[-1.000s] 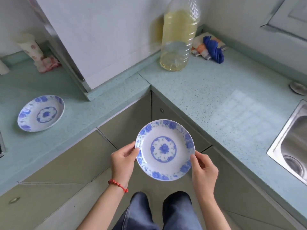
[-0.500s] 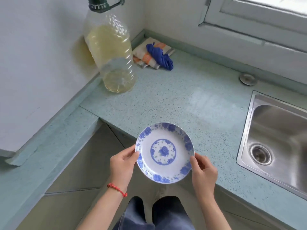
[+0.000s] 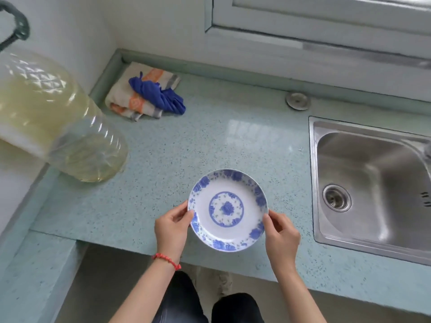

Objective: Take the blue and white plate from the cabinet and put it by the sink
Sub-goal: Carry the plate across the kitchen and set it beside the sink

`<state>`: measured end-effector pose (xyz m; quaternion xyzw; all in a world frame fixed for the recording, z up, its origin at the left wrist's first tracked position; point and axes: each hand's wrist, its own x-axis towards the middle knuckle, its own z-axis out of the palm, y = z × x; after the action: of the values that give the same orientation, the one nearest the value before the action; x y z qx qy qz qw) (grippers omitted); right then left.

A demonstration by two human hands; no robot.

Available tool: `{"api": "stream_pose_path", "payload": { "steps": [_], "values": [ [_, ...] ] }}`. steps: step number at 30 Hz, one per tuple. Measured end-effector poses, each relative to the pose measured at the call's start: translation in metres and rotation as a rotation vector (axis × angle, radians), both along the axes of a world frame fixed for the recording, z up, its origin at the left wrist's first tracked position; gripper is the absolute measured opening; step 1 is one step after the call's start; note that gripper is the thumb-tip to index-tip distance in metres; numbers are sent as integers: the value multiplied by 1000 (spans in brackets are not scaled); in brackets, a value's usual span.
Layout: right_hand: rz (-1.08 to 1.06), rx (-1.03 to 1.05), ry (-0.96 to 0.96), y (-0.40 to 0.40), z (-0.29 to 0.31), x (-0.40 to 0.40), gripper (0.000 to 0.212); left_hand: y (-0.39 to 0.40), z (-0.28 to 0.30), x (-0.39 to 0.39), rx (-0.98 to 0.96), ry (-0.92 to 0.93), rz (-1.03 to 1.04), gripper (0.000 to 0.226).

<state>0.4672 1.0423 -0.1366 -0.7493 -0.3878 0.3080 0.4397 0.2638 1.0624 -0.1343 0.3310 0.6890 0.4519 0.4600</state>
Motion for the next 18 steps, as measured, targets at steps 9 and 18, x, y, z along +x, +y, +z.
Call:
{"api": "stream_pose_path", "payload": {
  "steps": [9,18],
  "values": [
    [-100,-28,-14,63,-21,-13,12,84,-24,-5,-24,21,-59,28],
    [-108,-42,-48,103,-37,-8,12,129,-45,1,-51,12,-62,30]
  ]
}}
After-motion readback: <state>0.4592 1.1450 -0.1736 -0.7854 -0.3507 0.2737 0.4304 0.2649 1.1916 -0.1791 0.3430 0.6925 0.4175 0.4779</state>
